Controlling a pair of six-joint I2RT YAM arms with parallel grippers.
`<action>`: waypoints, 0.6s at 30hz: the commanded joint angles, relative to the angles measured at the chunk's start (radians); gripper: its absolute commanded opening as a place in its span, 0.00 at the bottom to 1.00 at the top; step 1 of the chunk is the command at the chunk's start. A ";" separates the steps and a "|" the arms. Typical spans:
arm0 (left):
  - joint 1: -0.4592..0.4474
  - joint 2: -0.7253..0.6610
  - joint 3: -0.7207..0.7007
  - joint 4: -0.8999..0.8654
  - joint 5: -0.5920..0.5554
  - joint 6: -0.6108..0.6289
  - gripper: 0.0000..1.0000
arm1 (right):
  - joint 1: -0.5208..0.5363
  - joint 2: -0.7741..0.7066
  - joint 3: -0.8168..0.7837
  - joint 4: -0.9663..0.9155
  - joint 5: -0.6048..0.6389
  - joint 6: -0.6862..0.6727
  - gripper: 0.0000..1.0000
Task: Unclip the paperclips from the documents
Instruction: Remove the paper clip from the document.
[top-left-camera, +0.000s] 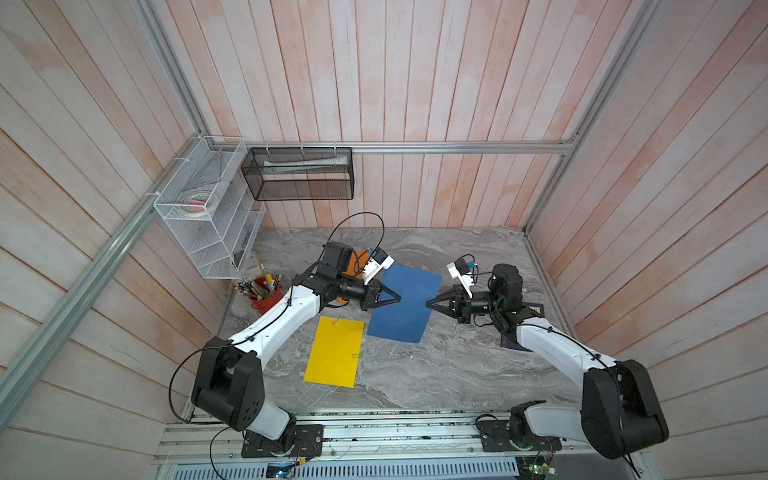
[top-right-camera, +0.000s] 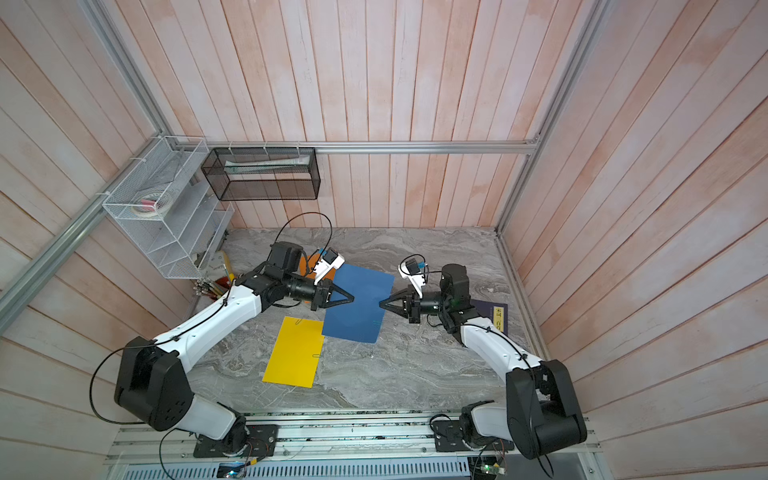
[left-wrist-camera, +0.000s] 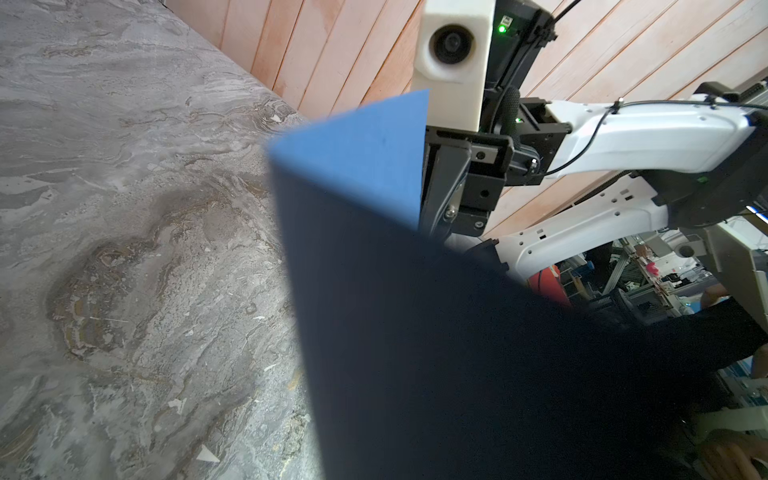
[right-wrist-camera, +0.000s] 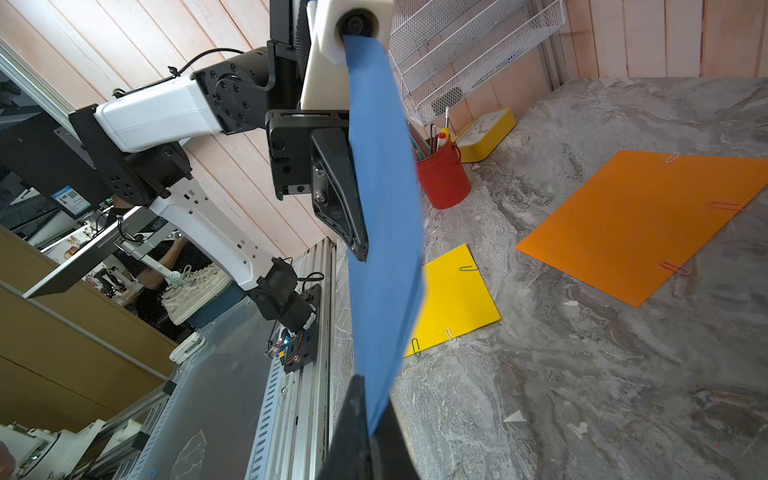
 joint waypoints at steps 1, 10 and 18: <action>0.006 -0.017 0.029 -0.012 -0.012 0.023 0.00 | -0.006 -0.002 0.010 -0.015 -0.017 -0.006 0.02; 0.009 -0.023 0.029 -0.012 -0.017 0.026 0.00 | -0.009 0.005 0.018 -0.023 -0.013 -0.009 0.01; 0.011 -0.029 0.027 -0.027 -0.018 0.034 0.00 | -0.011 0.006 0.025 -0.041 -0.009 -0.022 0.02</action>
